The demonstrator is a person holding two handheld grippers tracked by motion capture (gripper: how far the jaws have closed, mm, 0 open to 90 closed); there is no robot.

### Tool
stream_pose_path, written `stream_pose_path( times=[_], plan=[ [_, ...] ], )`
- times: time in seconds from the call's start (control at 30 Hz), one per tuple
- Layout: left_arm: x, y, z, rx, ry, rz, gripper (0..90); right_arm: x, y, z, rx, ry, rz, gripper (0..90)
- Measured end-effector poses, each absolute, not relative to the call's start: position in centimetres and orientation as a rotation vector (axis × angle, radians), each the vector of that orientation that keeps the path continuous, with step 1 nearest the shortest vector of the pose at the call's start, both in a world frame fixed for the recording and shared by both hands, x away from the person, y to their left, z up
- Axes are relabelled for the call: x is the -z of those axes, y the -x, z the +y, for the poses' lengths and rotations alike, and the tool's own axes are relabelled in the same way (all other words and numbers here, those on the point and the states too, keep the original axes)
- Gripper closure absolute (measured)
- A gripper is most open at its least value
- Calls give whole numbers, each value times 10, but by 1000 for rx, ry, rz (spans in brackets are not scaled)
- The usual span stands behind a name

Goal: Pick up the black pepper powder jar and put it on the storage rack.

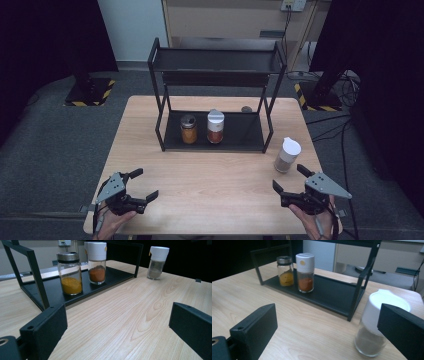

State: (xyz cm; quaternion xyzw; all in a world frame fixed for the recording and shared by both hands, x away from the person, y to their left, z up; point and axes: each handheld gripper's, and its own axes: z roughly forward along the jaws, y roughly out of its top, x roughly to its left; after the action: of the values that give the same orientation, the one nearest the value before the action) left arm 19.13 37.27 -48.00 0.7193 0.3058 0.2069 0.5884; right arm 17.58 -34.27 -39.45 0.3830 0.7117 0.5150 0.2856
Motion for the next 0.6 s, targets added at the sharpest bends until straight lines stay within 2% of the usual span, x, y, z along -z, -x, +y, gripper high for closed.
stream_pose_path(
  times=[0.6],
  plan=[
    [480,-191,373,-481,-1675,712,8,376,-203,-348,-1294,-1098,1865,26]
  ],
)
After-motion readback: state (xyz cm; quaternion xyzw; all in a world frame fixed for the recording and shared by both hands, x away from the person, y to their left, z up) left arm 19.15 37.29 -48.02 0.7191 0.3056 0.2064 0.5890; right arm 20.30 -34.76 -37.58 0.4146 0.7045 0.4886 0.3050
